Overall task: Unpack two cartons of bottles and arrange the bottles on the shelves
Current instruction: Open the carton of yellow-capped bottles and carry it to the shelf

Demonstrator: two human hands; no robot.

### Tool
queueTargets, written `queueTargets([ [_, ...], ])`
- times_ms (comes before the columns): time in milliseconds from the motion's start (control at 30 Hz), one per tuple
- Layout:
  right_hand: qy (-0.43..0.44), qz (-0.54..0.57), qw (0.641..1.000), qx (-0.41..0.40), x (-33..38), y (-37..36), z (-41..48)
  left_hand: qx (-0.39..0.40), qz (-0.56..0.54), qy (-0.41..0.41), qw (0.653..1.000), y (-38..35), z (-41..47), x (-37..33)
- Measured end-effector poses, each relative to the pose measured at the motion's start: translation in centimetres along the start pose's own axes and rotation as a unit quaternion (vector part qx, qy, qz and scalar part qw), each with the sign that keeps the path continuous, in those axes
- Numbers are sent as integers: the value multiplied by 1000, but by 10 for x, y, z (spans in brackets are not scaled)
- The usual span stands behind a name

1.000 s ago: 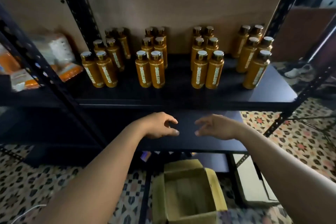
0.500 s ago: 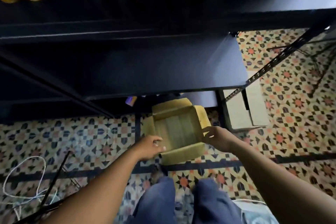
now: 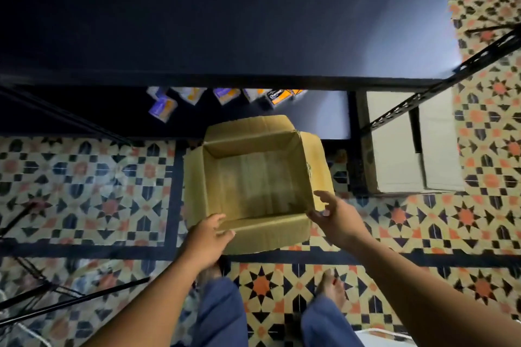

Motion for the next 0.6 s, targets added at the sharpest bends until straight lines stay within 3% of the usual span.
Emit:
queueTargets([
  [233,-22,16,998,-60,-61,-75,82,-118,82,-5,990,-39,91,41],
  [367,-45,7,997,-60,-77,-100,106,-124,35,88,988,-49,125,73],
  [600,-53,14,994,-98,-93,-115,117,-140,54,78,986,-68,143,75],
])
Point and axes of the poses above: each hand's wrist, its own z-axis towards the middle knuckle, its own y-axis out of the back of the hand, x = y × z, the point moved 5 cm from there along z, towards the middle knuckle, and after that the axes turned 15 degrees about -x, right-handed, at the moved point
